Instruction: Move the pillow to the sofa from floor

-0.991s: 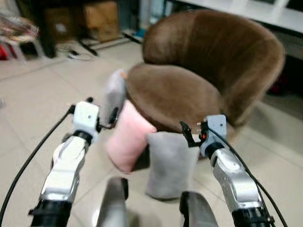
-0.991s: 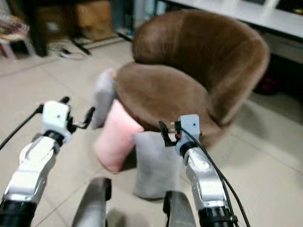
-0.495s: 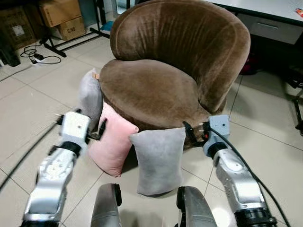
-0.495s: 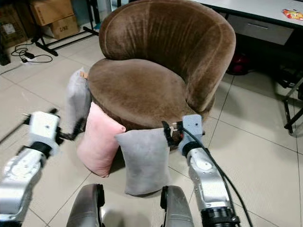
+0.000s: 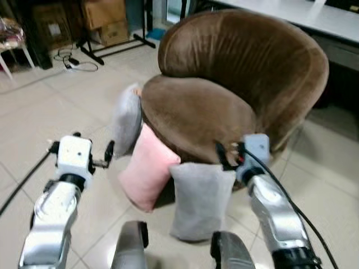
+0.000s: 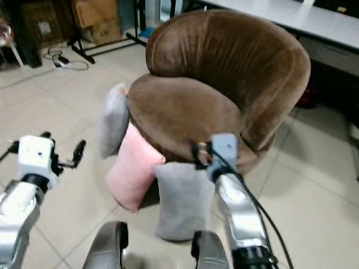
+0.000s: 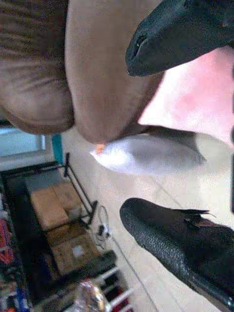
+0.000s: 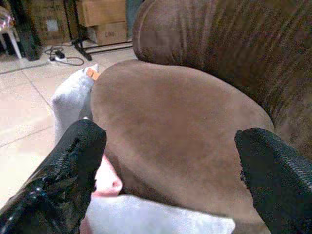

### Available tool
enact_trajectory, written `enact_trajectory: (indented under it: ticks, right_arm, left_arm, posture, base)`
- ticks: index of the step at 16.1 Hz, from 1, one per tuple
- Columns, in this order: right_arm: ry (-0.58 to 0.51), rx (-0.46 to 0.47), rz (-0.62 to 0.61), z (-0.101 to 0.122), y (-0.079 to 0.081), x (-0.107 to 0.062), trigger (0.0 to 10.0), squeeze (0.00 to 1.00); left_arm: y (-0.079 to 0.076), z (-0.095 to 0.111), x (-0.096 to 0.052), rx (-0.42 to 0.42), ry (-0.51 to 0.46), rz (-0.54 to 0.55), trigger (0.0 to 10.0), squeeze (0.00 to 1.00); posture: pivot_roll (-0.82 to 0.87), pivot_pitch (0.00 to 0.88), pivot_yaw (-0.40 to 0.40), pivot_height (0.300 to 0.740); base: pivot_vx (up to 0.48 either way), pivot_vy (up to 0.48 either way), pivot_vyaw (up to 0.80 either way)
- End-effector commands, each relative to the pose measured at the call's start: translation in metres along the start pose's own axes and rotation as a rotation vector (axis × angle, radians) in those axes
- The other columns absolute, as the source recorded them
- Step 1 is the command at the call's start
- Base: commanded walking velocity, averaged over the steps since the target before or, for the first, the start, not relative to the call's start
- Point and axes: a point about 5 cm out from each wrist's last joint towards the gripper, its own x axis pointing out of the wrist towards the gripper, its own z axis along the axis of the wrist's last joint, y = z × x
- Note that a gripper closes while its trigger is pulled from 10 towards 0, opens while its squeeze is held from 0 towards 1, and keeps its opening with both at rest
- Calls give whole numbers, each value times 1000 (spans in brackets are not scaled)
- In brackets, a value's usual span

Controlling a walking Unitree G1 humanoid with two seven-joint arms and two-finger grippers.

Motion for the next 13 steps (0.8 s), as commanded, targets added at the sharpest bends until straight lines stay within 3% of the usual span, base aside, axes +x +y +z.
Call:
enact_trajectory:
  ticks: [1, 9, 13]
  right_arm:
    - [21, -9, -60, -6, -15, -5, 10000, 0]
    - [26, -9, -65, -6, -17, -6, 10000, 0]
    - [58, -8, 10, -10, -12, -4, 10000, 0]
  left_arm:
    - [-11, 3, 3, -10, -6, -35, 10000, 0]
    - [-15, -3, 5, -9, 5, -42, 10000, 0]
    - [-15, -10, 6, 28, 22, -22, 10000, 0]
  posture:
    - [-13, 0, -47, 600]
    - [-25, 0, -48, 600]
    - [-21, 0, -56, 575]
  base:
    - [330, 0, 0]
    - [328, 0, 0]
    - [0, 0, 0]
